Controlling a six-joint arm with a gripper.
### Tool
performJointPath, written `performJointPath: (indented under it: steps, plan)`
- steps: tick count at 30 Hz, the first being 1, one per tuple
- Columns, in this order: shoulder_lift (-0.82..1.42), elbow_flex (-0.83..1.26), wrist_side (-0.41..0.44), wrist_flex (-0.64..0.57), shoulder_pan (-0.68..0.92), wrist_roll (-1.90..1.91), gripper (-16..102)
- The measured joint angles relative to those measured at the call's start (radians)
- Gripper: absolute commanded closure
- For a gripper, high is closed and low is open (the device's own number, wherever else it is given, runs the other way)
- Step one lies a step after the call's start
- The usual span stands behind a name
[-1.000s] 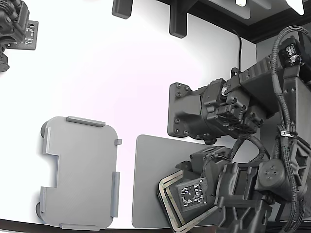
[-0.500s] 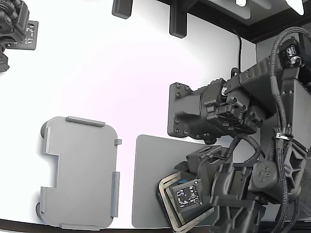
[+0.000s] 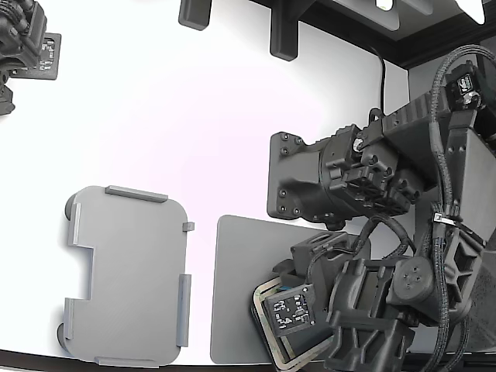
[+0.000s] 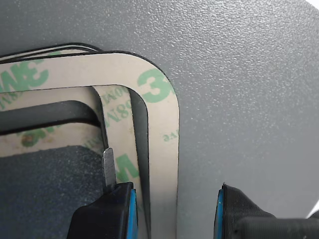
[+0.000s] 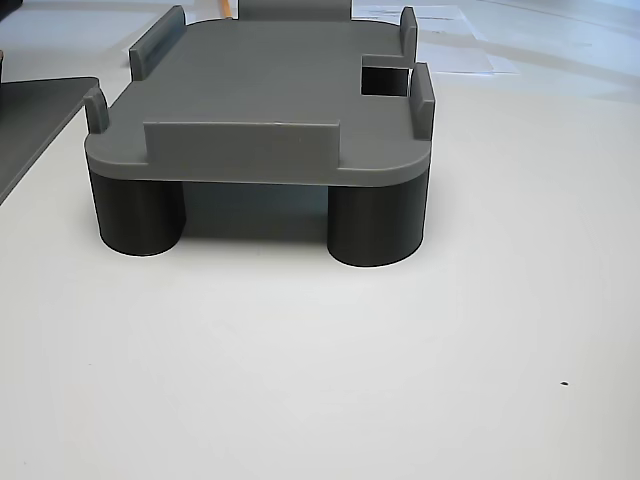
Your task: Move top rectangular frame to the holder.
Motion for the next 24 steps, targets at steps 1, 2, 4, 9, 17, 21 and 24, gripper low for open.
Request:
performJointPath:
  steps: [1,2,4,9,17,21,24]
  plan:
    - [0.000,0.005,0.000,-0.005,0.000,-0.002,22]
    - [0.000,0.006,0.000,-0.006,-0.002,-0.003,22]
    - [0.000,0.006,0.000,-0.011,-0.002,-0.003,22]
    - [0.000,0.006,-0.006,-0.012,-0.003,-0.003,27]
    - [0.000,0.020,-0.009,-0.028,-0.003,0.000,41]
    - [0.003,0.032,-0.009,-0.031,-0.003,0.003,42]
    - [0.006,0.041,-0.009,-0.034,-0.003,0.005,43]
